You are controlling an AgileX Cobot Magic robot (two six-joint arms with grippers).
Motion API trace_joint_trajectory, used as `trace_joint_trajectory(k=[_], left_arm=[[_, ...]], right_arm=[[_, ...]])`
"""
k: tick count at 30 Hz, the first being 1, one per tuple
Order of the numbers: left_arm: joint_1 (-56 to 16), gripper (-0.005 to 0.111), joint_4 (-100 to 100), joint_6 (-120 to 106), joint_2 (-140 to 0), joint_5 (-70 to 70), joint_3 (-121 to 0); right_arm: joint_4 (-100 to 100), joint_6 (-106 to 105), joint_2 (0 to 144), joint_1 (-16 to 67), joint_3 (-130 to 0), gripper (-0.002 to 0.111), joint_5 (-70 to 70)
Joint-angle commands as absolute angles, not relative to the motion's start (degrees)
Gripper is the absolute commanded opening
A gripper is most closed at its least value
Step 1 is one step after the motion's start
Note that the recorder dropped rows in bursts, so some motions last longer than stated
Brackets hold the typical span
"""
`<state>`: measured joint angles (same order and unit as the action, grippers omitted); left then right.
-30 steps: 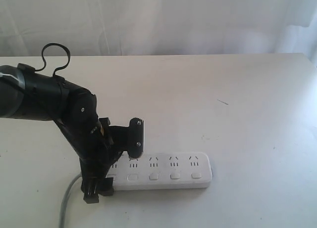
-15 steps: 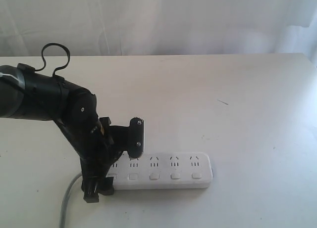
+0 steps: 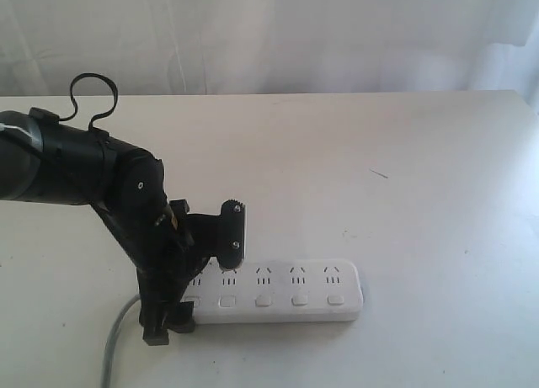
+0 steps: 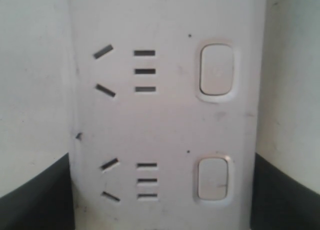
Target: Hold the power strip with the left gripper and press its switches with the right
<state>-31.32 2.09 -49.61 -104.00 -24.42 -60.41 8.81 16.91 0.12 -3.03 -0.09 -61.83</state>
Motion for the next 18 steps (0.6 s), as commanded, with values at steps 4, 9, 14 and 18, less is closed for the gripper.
trace_joint_trajectory(k=[4, 9, 14, 18], left_arm=[[-31.4, 0.0, 5.2, -49.8, -103.4, -25.3, -60.0], [-31.4, 0.0, 6.0, -49.8, -103.4, -25.3, -60.0], [-31.4, 0.0, 6.4, -49.8, -103.4, -26.1, -60.0], [-31.4, 0.0, 6.8, -49.9, -103.4, -29.6, -60.0]], right_arm=[[21.2, 21.2, 0.0, -3.3, 0.0, 0.0, -63.7], [20.6, 32.1, 0.0, -3.3, 0.0, 0.0, -65.6], [13.3, 43.4, 0.0, -3.3, -2.0, 0.0, -60.9], [-32.3, 53.7, 0.3, -3.3, -14.8, 0.0, -40.0]])
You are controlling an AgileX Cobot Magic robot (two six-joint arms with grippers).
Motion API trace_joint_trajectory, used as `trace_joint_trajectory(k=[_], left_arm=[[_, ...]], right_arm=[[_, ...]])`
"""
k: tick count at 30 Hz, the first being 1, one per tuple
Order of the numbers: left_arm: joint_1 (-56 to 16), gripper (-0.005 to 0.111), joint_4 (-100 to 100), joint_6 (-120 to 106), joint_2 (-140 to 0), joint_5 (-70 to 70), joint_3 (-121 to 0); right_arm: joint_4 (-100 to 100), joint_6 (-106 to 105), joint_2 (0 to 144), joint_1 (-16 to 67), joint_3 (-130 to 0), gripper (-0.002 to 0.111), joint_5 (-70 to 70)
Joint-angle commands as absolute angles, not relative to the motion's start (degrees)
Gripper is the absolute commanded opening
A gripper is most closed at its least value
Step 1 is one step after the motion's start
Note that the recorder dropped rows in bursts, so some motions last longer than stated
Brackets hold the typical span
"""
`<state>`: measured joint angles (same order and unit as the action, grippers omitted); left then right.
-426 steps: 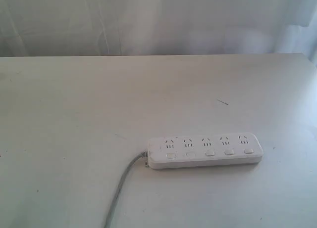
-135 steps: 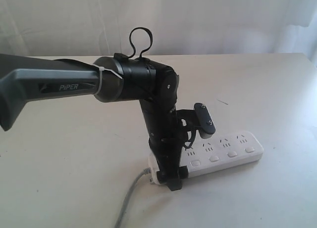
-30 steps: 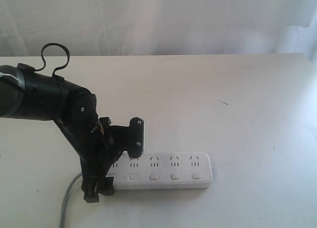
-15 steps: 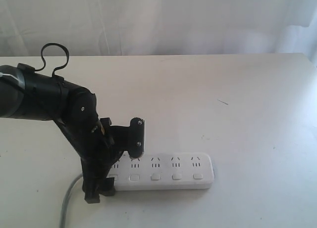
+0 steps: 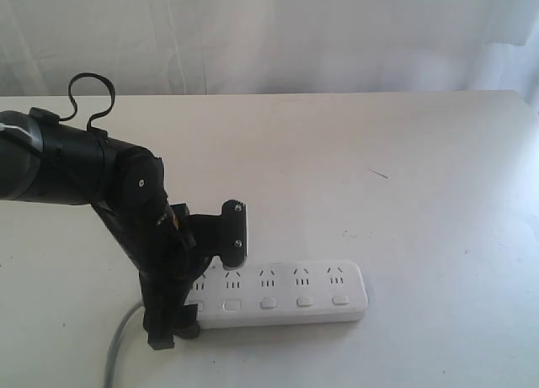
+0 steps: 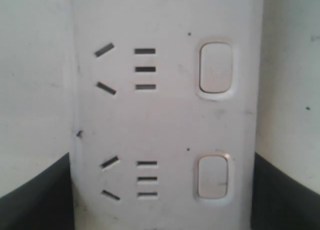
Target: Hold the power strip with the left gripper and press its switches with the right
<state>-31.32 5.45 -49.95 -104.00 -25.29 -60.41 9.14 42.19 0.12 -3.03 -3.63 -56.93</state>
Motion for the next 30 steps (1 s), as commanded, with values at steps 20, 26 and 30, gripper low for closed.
trace_joint_trajectory(k=[20, 26, 30], left_arm=[[-31.4, 0.0, 7.4, -49.9, -103.4, -30.0, -60.0], [-31.4, 0.0, 7.2, -50.4, -103.4, -30.0, -60.0], [-31.4, 0.0, 7.2, -50.4, -103.4, -30.3, -60.0]], right_arm=[[-99.9, 104.4, 45.2, -3.6, -55.8, 0.0, -63.8], [-99.9, 102.6, 55.9, 3.2, -54.0, 0.0, -55.1], [-99.9, 98.7, 66.0, 16.7, -50.9, 0.0, -43.6]])
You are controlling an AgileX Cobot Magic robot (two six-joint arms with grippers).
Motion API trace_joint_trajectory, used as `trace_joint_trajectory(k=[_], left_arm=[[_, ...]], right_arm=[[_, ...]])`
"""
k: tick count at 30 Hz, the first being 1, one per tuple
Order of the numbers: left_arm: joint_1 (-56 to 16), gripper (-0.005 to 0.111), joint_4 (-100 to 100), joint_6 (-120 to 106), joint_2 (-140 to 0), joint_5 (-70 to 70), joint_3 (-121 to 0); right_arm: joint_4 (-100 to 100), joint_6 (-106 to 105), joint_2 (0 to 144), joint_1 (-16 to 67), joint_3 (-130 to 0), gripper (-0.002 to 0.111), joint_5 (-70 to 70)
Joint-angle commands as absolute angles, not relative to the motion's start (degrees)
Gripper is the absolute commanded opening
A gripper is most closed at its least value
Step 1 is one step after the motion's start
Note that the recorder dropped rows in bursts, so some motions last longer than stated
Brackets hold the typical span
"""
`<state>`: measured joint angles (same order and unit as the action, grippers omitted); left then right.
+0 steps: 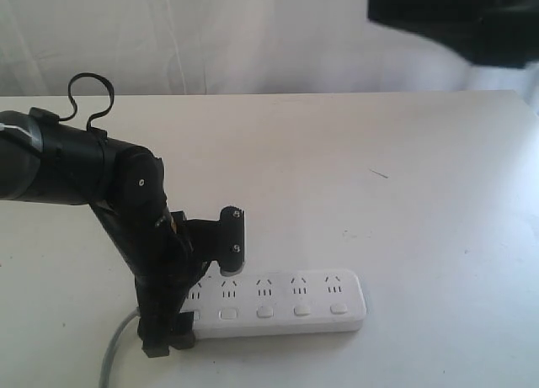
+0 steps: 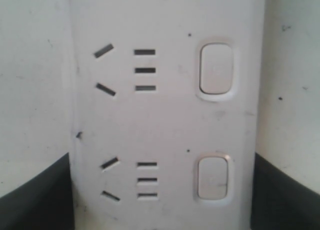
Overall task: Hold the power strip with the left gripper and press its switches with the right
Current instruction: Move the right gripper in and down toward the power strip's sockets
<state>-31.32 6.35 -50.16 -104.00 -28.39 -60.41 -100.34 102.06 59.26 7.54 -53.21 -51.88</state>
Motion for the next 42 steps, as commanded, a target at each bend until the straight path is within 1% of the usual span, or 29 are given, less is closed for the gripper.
trace_joint_trajectory(k=[1, 2, 4, 7, 10, 16, 20, 23, 31, 32, 34, 37, 39, 42], left_arm=[[-31.4, 0.0, 7.2, -50.4, -103.4, -30.3, -60.0], [-31.4, 0.0, 7.2, -50.4, -103.4, -30.3, -60.0], [-31.4, 0.0, 7.1, -50.4, -103.4, -30.6, -60.0], [-31.4, 0.0, 7.1, -50.4, -103.4, -30.9, -60.0], [-31.4, 0.0, 7.0, -51.1, -103.4, -31.0, -60.0], [-31.4, 0.0, 6.8, -51.6, -103.4, -30.0, -60.0], [-31.4, 0.0, 6.8, -52.4, -103.4, -29.7, -60.0], [-31.4, 0.0, 6.8, -52.5, -103.4, -29.4, -60.0], [-31.4, 0.0, 6.8, -52.5, -103.4, -28.6, -60.0], [-31.4, 0.0, 6.8, -52.5, -103.4, -28.2, -60.0], [-31.4, 0.0, 6.8, -52.5, -103.4, -27.8, -60.0], [-31.4, 0.0, 7.1, -52.5, -103.4, -27.4, -60.0], [-31.4, 0.0, 7.2, -52.5, -103.4, -27.8, -60.0], [-31.4, 0.0, 7.4, -52.5, -103.4, -29.6, -60.0]], right_arm=[[-99.9, 97.5, 68.5, 20.6, -50.0, 0.0, -38.8], [-99.9, 96.4, 70.9, 24.4, -49.1, 0.0, -33.6], [-99.9, 95.6, 73.6, 29.1, -47.8, 0.0, -26.3], [-99.9, 95.6, 75.8, 33.2, -46.3, 0.0, -19.0], [-99.9, 96.1, 76.7, 35.3, -44.5, 0.0, -15.2], [-99.9, 98.9, 81.6, 36.6, -37.7, 0.0, -14.7], [-99.9, 100.9, 85.4, 36.6, -33.9, 0.0, -10.4], [-99.9, 103.5, 85.9, 36.6, -33.3, 0.0, -3.2], [-99.9, 103.4, 82.1, 36.6, -35.6, 0.0, 24.2], [-99.9, 102.7, 82.1, 36.6, -36.3, 0.0, 25.2], [-99.9, 99.5, 82.1, 36.6, -37.9, 0.0, 23.0], [-96.5, 92.6, 83.2, 36.5, -41.5, 0.0, 13.6], [-89.8, 86.2, 84.9, 36.5, -44.1, 0.0, 9.4], [-76.5, 75.1, 87.2, 36.5, -46.3, 0.0, 7.3]])
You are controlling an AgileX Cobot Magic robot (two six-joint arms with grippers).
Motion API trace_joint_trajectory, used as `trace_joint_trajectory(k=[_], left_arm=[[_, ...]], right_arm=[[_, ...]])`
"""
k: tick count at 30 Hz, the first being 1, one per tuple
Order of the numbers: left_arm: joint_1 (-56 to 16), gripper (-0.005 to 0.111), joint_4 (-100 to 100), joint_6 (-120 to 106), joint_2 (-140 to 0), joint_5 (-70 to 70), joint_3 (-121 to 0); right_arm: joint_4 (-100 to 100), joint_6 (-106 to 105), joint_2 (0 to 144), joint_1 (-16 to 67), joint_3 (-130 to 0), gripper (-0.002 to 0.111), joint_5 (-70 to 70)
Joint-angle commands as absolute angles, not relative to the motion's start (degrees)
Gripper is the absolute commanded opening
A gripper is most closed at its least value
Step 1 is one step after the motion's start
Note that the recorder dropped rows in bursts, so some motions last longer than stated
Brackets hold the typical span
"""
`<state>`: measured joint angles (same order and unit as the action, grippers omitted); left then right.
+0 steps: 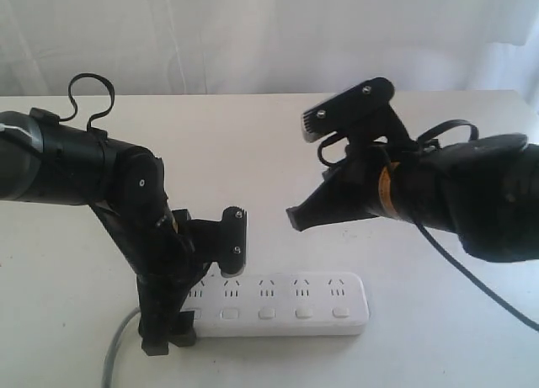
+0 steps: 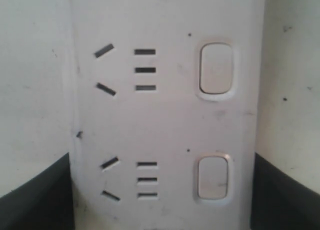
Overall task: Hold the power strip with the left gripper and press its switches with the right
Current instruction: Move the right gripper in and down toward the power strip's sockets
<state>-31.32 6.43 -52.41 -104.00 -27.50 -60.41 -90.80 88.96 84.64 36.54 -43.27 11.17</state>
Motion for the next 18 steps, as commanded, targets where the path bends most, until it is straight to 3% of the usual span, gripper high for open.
trace_joint_trajectory(k=[1, 10, 18], left_arm=[[-31.4, 0.0, 7.4, -52.5, -103.4, -30.1, -60.0], [-31.4, 0.0, 7.0, -53.9, -103.4, -30.8, -60.0], [-31.4, 0.0, 6.7, -51.0, -107.6, -33.9, -60.1]], right_arm=[[-72.1, 70.3, 87.7, 36.7, -46.5, 0.0, 6.8], [-16.9, 11.9, 89.8, 40.5, -46.9, 0.0, 23.7], [7.9, -7.7, 85.4, 40.6, -46.9, 0.0, 23.2]])
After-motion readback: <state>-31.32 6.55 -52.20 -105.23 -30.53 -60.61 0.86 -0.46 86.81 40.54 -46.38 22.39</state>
